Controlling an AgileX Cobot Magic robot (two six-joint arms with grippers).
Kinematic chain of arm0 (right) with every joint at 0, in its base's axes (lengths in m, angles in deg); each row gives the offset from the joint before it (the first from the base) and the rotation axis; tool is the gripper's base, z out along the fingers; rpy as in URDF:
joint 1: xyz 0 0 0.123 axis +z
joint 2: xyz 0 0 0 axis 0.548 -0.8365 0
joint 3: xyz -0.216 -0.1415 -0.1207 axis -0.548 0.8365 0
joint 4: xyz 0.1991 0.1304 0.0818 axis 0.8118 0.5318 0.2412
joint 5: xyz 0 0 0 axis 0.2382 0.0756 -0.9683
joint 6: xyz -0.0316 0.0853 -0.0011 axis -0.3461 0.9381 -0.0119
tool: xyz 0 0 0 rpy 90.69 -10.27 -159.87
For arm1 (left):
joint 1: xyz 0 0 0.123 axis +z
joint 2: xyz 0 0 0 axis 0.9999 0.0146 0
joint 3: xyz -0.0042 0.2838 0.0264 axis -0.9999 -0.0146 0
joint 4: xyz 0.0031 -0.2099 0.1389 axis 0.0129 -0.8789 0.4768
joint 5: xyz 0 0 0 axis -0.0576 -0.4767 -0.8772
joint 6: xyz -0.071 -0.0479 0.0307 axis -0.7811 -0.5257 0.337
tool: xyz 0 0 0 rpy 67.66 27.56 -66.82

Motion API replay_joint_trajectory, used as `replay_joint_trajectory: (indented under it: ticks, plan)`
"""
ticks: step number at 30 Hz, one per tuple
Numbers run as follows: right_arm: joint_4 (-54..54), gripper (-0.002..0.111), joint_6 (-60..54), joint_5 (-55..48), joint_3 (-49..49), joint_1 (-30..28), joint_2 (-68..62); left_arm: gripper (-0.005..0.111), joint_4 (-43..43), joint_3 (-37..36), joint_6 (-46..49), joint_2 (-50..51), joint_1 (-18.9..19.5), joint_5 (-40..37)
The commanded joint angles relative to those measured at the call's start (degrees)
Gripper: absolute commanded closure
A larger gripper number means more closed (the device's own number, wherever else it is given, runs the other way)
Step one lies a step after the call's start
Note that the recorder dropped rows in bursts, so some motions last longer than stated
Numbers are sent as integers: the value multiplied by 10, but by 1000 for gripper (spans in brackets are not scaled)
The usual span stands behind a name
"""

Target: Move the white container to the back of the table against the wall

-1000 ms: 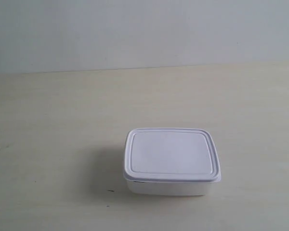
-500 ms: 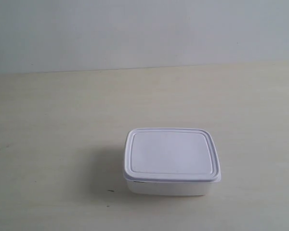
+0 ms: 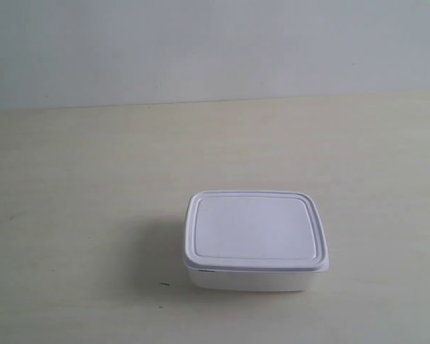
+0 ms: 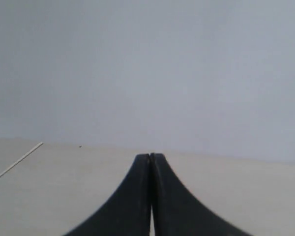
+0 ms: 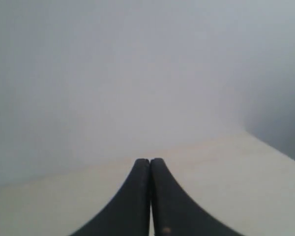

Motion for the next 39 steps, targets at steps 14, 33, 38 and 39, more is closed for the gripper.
replay_joint_trajectory:
  ticks: [14, 33, 38, 39]
  plan:
    - [128, 108, 246, 271, 3, 2, 3, 107, -63, 0, -472, 71, -27, 207]
    - [-312, 108, 602, 200, -109, 2, 3, 107, 66, 0, -814, 153, -33, 425]
    - [-447, 108, 673, 68, -206, 2, -11, 107, 152, 37, -824, 157, -33, 449]
    - [-462, 108, 694, 56, -218, 5, -17, 107, 187, 55, -824, 157, -33, 449]
